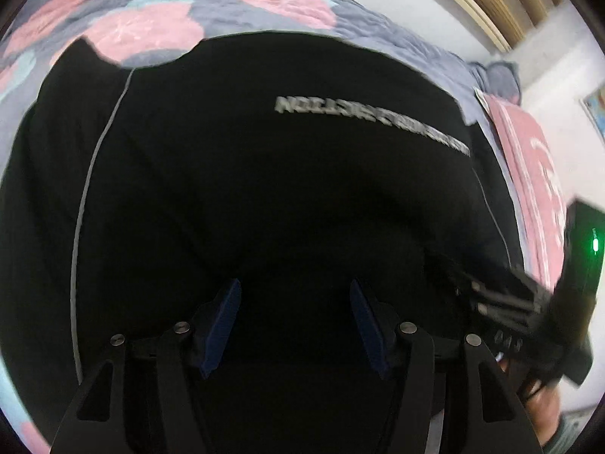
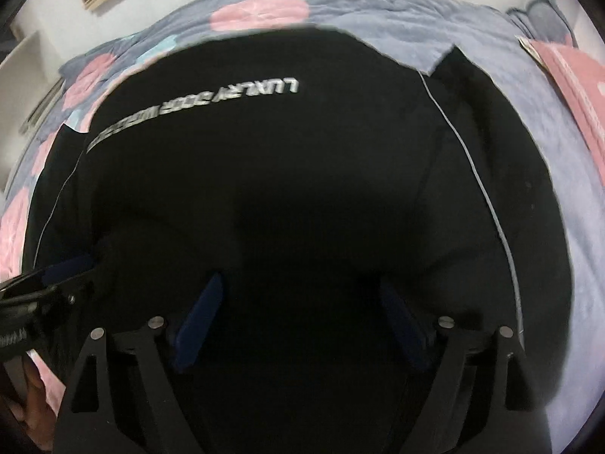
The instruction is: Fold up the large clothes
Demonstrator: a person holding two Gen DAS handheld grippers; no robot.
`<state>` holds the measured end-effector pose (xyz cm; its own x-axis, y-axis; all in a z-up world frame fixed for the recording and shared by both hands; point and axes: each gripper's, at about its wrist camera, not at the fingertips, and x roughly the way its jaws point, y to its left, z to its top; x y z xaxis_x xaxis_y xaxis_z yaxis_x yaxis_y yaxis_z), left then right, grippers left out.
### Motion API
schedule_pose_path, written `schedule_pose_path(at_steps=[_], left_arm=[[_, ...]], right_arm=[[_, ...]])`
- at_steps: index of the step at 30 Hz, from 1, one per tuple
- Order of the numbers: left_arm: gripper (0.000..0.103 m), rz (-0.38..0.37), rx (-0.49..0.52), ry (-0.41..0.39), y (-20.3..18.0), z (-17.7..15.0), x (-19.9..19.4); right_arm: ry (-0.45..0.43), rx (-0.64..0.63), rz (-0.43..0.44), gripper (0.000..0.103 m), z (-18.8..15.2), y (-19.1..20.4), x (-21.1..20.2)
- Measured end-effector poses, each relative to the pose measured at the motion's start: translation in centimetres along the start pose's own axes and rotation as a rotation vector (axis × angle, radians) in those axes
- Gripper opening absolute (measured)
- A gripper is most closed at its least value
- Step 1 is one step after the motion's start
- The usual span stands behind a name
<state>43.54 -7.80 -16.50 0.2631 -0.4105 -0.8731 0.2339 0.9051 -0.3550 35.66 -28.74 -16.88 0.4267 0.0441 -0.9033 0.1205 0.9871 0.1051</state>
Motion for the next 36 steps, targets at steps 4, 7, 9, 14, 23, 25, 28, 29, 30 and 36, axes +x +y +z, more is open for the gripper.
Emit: schedule_pose_path(at_steps=[4,7,9,14,23,25,28,29,30,36], left_arm=[[0.061,0.04,0.022,0.004,-0.4,0.7,0.2],[0.061,0.006,0.015,0.028,-0.7,1.5,-1.4],[0.062,-0.049,-0.015,0.017,-0.4,2.8,-2.8],[0.063,-0.013,-0.079,-0.024,1.0,6.0,-2.3],[0.064,-0.05,-0.123,0.075,3.1,6.5,-0.2],[0.064,-0.125,-0.167,0.091,4.2,5.7,-1.6],[0.064,-0.215,-0.169,0.075,4.6,3.9,-4.5],[0.064,-0.223,-0.15,0.066,4.6,3.3,-5.4],[0.064,-0.235,-0.137,0.061,4.5,2.5,-6.0],[0.064,-0.19,-0.124,0.118,4.5,-1.6,-2.5]], right_arm=[[0.024,-0.007,-0.012,0.087,0.3,0.1,0.0],[0.032,0.008,0.06,0.071,2.2,-0.5,-2.2],[-0.05,-0.008,0.078,0.069,4.4,-0.6,-4.4],[-0.001,0.02,0.155,0.068,9.0,-0.2,-1.2],[0.045,0.031,0.145,0.069,7.1,-0.2,0.5],[0.027,0.021,0.175,0.069,5.8,0.0,-2.3],[0.005,-0.016,0.173,0.069,3.2,0.6,-5.6],[0.006,-0.021,0.172,0.069,2.1,0.6,-6.4],[0.012,-0.021,0.175,0.069,1.4,0.6,-6.8],[0.146,0.001,0.129,0.069,-2.8,0.4,-3.0]])
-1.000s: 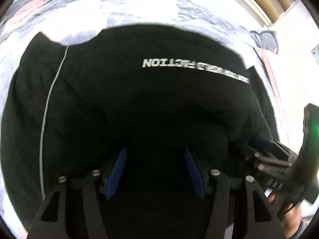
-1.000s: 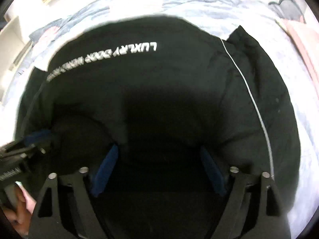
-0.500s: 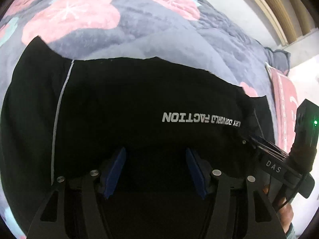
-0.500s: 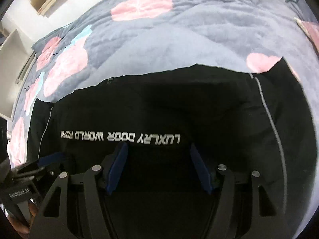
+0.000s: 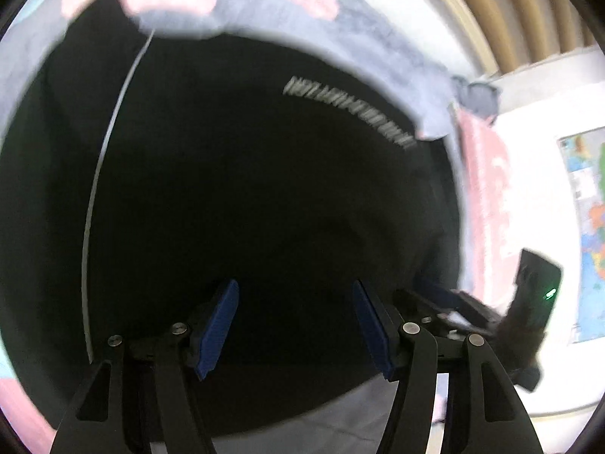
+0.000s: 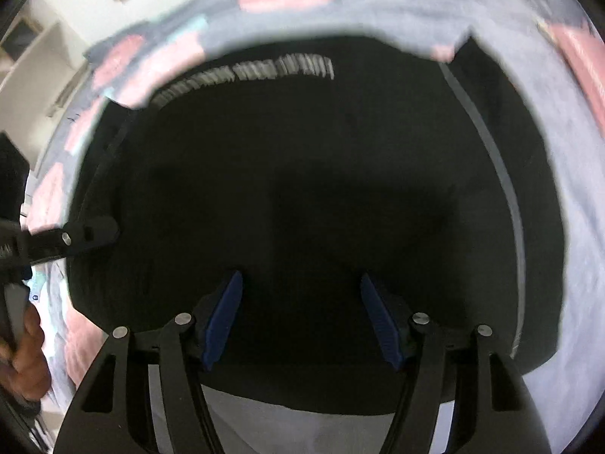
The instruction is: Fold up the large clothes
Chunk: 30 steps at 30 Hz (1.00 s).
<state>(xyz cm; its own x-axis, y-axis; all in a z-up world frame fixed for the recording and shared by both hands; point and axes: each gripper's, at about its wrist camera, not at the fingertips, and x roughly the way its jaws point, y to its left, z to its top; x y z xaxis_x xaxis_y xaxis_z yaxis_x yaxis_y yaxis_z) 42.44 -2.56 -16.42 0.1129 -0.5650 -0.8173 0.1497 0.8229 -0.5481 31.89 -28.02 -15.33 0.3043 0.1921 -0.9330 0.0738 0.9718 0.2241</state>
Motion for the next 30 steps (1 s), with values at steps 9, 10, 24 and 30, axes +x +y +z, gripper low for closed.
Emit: schedule_pose_path(at_steps=[9,10,24,30], left_arm=[[0.064,0.115,0.063,-0.063,-1.3,-1.8,-3.4],[0.064,0.115,0.067,-0.078,-1.0,-2.1,-4.5],[0.065,0.148,-0.186,-0.197,11.2,-0.5,-14.4],[0.065,0.03,-0.309,-0.167,15.6,1.2,-12.4]], right_arm=[[0.008,0.052,0.041,0.071,0.4,-1.0,-1.7],[-0.006,0.063,0.048,0.071,0.5,-1.6,-2.4],[-0.15,0.218,-0.078,0.084,5.1,-15.3,-7.4],[-0.074,0.179,-0.041,0.084,7.1,-17.8,-4.1]])
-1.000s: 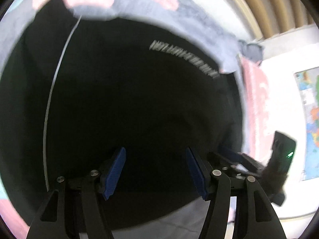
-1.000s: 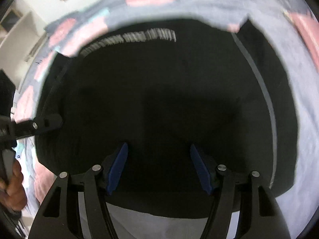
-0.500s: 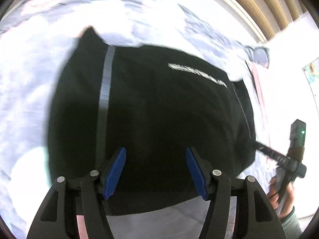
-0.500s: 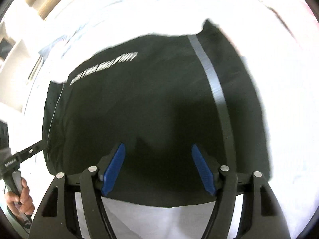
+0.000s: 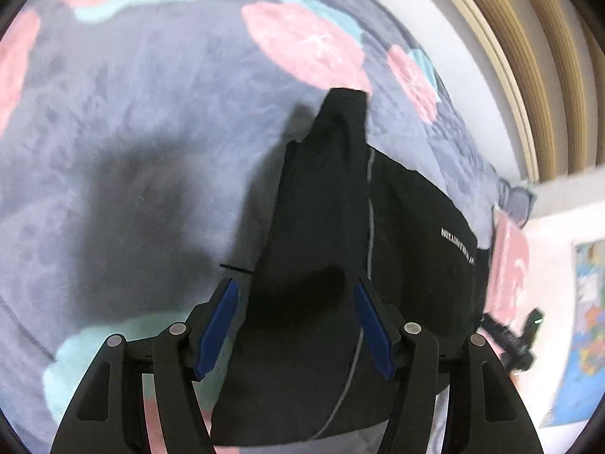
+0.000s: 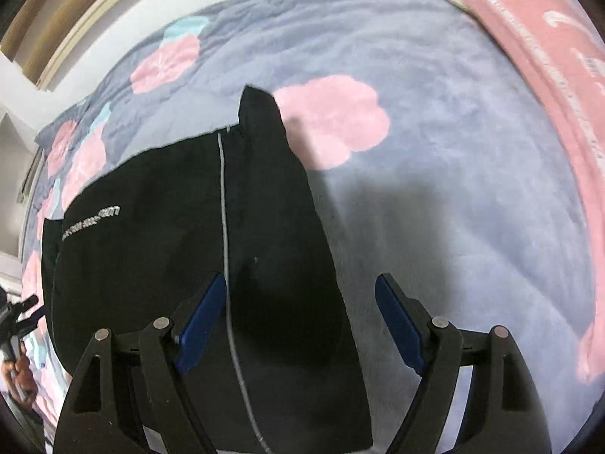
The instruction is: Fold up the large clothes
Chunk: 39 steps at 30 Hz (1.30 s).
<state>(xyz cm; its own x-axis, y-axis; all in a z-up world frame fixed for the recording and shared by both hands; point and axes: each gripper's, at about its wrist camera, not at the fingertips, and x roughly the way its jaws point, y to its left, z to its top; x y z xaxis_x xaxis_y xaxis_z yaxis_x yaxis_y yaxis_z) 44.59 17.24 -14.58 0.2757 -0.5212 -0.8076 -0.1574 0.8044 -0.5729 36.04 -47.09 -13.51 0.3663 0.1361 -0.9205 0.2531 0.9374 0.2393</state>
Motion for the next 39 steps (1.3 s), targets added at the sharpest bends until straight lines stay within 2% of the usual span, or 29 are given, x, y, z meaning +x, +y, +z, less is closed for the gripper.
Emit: schedule_pose_path(at_steps=[2,6,8,10,12,14,19,21,23,26,30,32,35,37,38,39], left_arm=[[0.065,-0.03,-0.029,0.025,0.8,0.4,1.4],[0.065,-0.137,-0.076,0.097,1.4,0.4,4.9],[0.066,-0.147,-0.082,0.122,1.6,0.3,6.3],[0.072,-0.174,-0.093,0.139,1.8,0.1,7.4],[0.078,-0.199,-0.112,0.152,2.0,0.0,8.7],[0.078,-0.219,-0.118,0.155,2.1,0.0,9.3],[0.078,-0.225,-0.087,0.156,1.4,-0.1,9.7],[0.068,-0.23,-0.064,0.151,0.8,-0.1,9.5],[0.063,-0.225,-0.034,0.15,-0.1,0.3,9.5],[0.061,-0.258,0.001,0.147,-1.3,0.0,8.8],[0.061,-0.253,0.016,0.159,-1.4,0.0,9.3],[0.066,-0.247,-0.005,0.17,-1.1,0.2,10.5],[0.073,-0.286,-0.063,0.208,-0.3,-0.1,12.4],[0.074,-0.299,-0.086,0.201,-0.2,-0.3,12.7],[0.073,-0.297,-0.097,0.192,-0.3,-0.4,12.6],[0.066,-0.29,-0.091,0.182,-0.5,-0.5,12.4]], right_arm=[[0.031,-0.012,0.022,0.084,0.1,0.0,1.3],[0.1,-0.013,0.114,0.084,0.2,-0.6,3.8],[0.119,-0.007,0.138,0.089,0.3,-0.8,4.9],[0.134,-0.001,0.158,0.095,0.4,-0.9,6.0],[0.152,0.015,0.202,0.096,0.5,-1.0,7.1],[0.175,0.038,0.266,0.096,0.5,-1.1,8.4],[0.183,0.074,0.308,0.1,0.5,-1.8,9.3],[0.18,0.057,0.317,0.096,0.4,-1.8,9.2],[0.176,0.047,0.393,0.067,0.3,-1.8,8.6],[0.158,0.012,0.401,0.058,0.5,-1.4,7.3],[0.187,0.003,0.422,0.06,0.6,-1.7,7.9],[0.208,0.017,0.448,0.068,1.6,-1.6,9.5],[0.239,0.048,0.49,0.077,1.9,-1.8,11.1],[0.238,0.078,0.507,0.077,1.5,-1.9,11.3],[0.229,0.078,0.504,0.072,1.3,-1.8,11.1],[0.212,0.062,0.492,0.068,1.2,-1.5,10.4]])
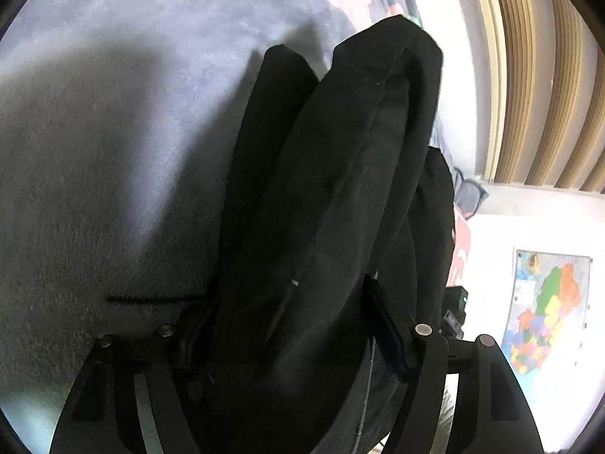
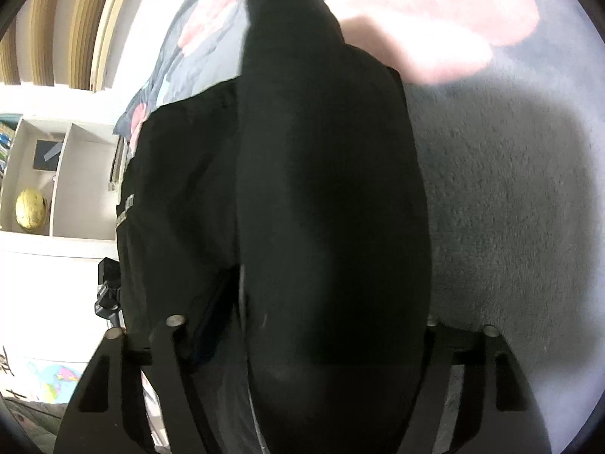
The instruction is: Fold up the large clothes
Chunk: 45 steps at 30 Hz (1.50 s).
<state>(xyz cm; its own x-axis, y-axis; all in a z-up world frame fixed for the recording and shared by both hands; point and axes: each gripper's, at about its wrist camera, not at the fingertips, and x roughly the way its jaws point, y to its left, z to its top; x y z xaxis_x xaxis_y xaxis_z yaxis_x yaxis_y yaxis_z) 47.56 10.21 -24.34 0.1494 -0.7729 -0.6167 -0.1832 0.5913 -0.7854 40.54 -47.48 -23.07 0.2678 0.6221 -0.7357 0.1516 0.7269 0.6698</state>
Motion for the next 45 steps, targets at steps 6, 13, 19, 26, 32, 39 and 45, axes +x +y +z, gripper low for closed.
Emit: schedule_pose_path(at_steps=[6,13,19,26,32,39,45], left_arm=[[0.041,-0.039,0.174,-0.079,-5.8,-3.8,-3.2],[0.04,-0.115,0.306,-0.112,-12.2,-10.4,-7.6],[0.04,-0.167,0.375,-0.15,-13.7,-17.0,-13.2],[0.041,-0.15,0.304,-0.112,-7.7,-21.2,-16.3],[0.041,-0.093,0.216,-0.052,-1.1,-23.8,-13.7],[0.046,-0.131,0.213,-0.103,6.8,-23.3,-13.1],[0.053,-0.177,0.28,-0.119,10.8,-23.0,-11.2]], right_arm=[[-0.103,-0.077,-0.016,0.04,-2.9,4.5,-3.5],[-0.21,-0.138,0.049,0.037,-10.0,11.1,-8.8],[-0.233,-0.176,0.041,0.037,-16.9,15.0,-12.7],[-0.183,-0.149,-0.014,0.037,-22.0,16.0,-13.2],[-0.08,-0.08,-0.097,0.037,-25.8,12.2,-8.3],[-0.208,-0.043,-0.156,0.037,-27.7,7.6,-6.9],[-0.296,-0.05,-0.208,0.046,-30.0,5.3,-5.5]])
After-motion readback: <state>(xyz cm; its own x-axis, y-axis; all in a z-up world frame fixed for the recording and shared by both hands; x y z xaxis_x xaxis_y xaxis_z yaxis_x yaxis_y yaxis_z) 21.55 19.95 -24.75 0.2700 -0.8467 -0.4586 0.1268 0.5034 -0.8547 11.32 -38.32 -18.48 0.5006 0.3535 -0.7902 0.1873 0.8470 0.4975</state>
